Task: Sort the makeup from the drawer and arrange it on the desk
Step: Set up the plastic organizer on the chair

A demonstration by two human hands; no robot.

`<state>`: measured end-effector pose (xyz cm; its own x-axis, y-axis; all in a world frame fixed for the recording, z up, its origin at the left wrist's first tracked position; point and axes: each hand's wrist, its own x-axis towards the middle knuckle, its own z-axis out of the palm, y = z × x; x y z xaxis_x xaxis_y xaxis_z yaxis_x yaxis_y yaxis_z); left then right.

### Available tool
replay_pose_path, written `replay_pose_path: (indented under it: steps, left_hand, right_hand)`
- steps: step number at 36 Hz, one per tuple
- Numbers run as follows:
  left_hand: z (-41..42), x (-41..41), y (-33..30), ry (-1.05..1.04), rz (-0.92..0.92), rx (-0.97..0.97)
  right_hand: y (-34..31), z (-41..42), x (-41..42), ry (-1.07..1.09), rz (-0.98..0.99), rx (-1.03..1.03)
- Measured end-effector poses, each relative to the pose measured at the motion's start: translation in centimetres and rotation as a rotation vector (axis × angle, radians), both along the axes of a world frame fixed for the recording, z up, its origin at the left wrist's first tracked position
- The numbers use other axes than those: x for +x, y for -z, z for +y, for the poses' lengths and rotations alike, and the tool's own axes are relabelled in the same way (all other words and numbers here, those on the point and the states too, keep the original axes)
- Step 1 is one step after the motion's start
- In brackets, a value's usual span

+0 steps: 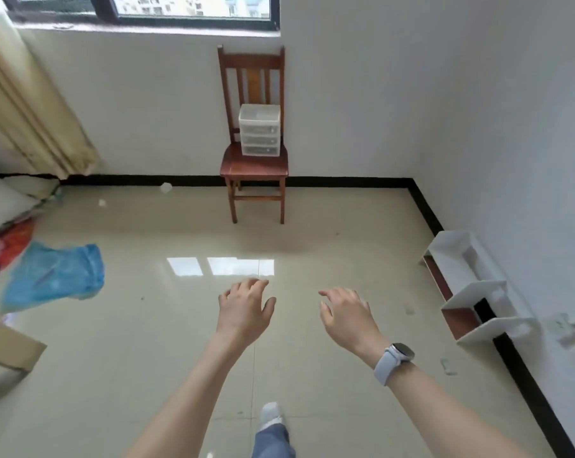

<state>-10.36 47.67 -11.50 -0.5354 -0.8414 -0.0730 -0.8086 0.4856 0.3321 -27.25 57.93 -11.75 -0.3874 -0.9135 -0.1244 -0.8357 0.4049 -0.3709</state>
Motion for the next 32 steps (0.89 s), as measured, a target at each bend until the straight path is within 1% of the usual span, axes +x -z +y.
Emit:
replay_pose_path:
  steps: [7,13,23,28,32]
  left_hand:
    - [-15.7,-3.4,-2.9,-0.068,0.042,-0.045]
    - [-26.2,-7.3,-3.4,-0.077,0.046,-0.031]
    - [-45.8,-18.3,-0.8,-0.104,0.051,-0.019]
    - [-56.0,-24.7,-1.4,-0.115,0.068,-0.032]
    - [-63.1,-27.3,-2.1,-0.15,0.087,-0.056]
  right_hand:
    - [-3.0,-16.2,-4.4,-0.067,0.027,-0.02]
    - [-3.3,-27.0,-8.4,-0.071,0.013,-0.019]
    - [-1.7,-47.1,-19.2,-0.095,-0.011,-0.002]
    - [-2.4,-57.5,-25.3,-0.105,-0.022,-0.009]
    - [-2.3,-65.4,-28.3,-0.118,-0.057,-0.013]
